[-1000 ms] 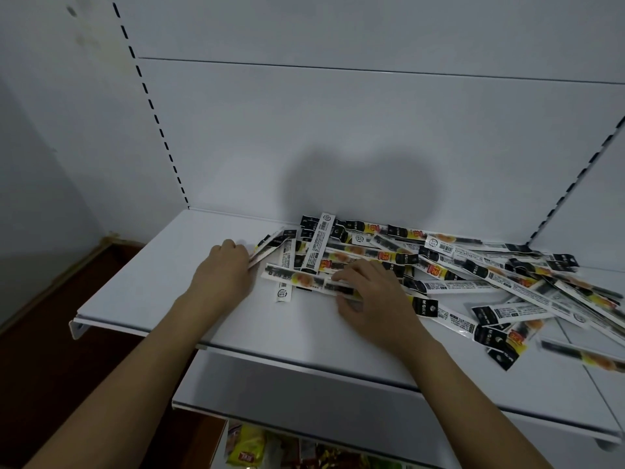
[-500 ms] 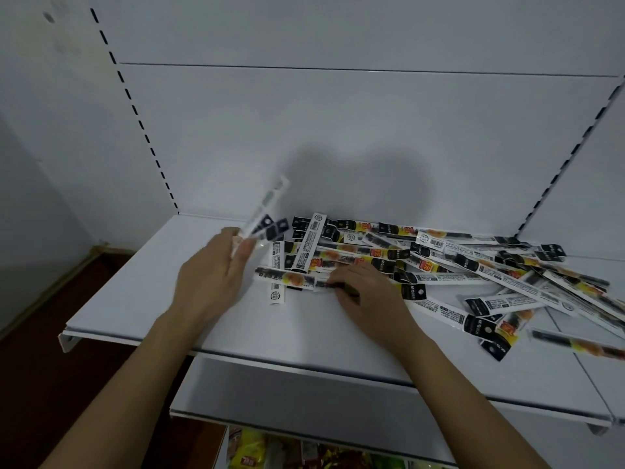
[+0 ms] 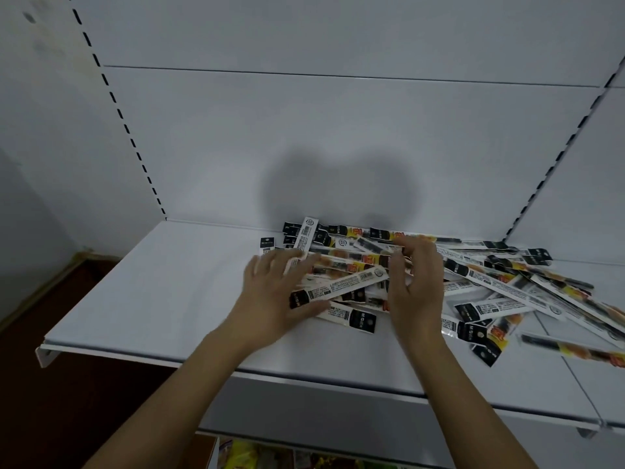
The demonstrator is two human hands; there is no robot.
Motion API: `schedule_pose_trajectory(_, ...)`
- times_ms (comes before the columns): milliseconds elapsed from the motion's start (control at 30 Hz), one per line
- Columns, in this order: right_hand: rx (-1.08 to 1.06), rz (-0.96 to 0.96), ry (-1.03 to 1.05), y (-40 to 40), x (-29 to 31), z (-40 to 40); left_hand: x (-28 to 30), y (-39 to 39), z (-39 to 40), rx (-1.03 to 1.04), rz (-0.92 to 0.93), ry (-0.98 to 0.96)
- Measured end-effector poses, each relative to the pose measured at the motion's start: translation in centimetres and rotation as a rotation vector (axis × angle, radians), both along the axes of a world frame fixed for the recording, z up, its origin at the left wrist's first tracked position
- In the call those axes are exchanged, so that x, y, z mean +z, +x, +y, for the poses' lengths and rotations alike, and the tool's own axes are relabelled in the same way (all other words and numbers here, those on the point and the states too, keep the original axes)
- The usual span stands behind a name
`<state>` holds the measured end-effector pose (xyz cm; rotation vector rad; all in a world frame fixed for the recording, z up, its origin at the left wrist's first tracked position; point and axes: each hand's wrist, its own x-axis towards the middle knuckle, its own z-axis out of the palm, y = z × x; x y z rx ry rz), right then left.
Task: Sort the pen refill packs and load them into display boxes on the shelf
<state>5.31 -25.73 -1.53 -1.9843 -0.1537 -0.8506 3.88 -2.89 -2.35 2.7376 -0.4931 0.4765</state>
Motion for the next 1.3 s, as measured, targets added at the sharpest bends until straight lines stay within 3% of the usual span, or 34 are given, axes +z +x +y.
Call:
schedule_pose_trajectory(133,0.187,0.056,-0.486,-0.5,-0.3,-0.2,-0.6,-0.4,3.5,0.138,0.29,-0.01)
schedule_pose_trajectory(200,0.273,0.239,-0.712,-0.9,-1.0,0.1,-0.7,-0.4,3.2,0.111,0.311,-0.103)
schedule_pose_trajectory(267,0.293,0.351,-0.799,-1.1,-1.6,0.7,-0.6,-0.3,1.4,0.025,0.264,-0.277)
schedule_pose_trajectory(433,0.184,0.188,-0.758,-0.3,-2.2,1.8,-0.9,0.8,-0.6,-0.037,0.32,-0.506)
schedule_pose_trajectory(600,0.157,0.2,-0.744,-0.5,-2.9,1.5,1.1,3.3,0.5,0.298,0.097,-0.608)
schedule_pose_trajectory(833,0.142,0.25,-0.773,-0.7,-2.8,1.7,3.0,6.0,-1.8,0.336,0.432,-0.369)
schedule_pose_trajectory(1300,0.141,0.236,-0.725,-0.8,-2.6,1.7,5.5,4.8,1.7,0.325,0.718,-0.621)
